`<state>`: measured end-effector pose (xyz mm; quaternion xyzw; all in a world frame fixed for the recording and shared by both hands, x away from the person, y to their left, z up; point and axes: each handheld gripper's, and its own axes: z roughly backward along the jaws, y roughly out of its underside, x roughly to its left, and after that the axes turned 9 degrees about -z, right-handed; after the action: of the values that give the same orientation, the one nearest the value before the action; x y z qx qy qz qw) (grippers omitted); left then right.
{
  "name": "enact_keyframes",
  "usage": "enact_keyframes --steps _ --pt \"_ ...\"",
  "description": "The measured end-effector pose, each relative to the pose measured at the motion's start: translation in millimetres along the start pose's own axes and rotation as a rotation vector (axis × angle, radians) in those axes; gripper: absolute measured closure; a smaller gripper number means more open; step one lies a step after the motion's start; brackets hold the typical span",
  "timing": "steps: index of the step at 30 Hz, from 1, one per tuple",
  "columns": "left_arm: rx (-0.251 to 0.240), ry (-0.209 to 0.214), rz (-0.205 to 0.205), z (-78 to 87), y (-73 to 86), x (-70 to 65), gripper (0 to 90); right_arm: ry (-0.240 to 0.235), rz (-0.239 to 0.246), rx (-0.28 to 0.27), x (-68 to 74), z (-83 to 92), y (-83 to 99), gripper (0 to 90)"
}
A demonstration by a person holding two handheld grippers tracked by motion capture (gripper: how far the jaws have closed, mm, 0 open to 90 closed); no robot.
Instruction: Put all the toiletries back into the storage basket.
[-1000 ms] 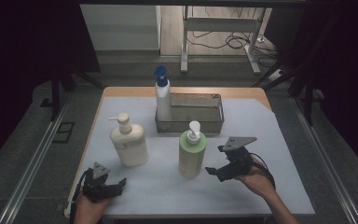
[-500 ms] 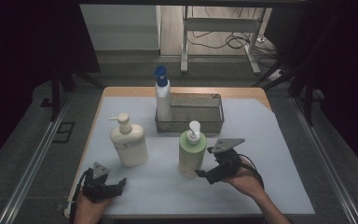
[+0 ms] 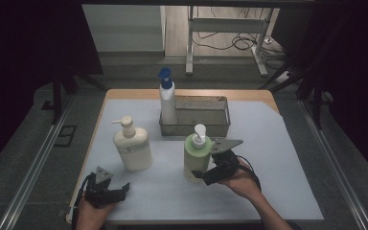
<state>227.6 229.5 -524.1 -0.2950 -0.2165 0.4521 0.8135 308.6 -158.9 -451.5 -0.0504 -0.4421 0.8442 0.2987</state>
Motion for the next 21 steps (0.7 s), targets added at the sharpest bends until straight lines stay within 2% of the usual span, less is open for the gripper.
enact_keyframes --steps 3,5,8,10,17,21 --pt "0.0 0.0 0.001 0.0 0.0 -0.1 13.2 0.003 -0.006 -0.012 0.6 -3.9 -1.8 5.9" --pt "0.0 0.0 0.001 0.0 0.0 0.0 13.2 0.018 -0.015 -0.024 0.6 -6.0 -2.9 10.6" --pt "0.0 0.0 0.0 0.0 0.0 0.1 13.1 0.021 -0.018 -0.028 0.7 -6.0 -3.0 11.1" --pt "0.0 0.001 -0.001 0.0 -0.1 0.1 13.2 0.043 -0.021 -0.031 3.2 -5.1 -2.4 11.8" --pt "-0.001 0.001 0.002 -0.2 -0.1 0.1 13.2 0.056 -0.034 -0.012 4.3 -4.7 -5.2 12.5" --pt "-0.002 0.002 0.002 -0.2 -0.1 0.1 13.2 0.072 -0.041 -0.022 3.5 -2.6 -8.4 12.7"
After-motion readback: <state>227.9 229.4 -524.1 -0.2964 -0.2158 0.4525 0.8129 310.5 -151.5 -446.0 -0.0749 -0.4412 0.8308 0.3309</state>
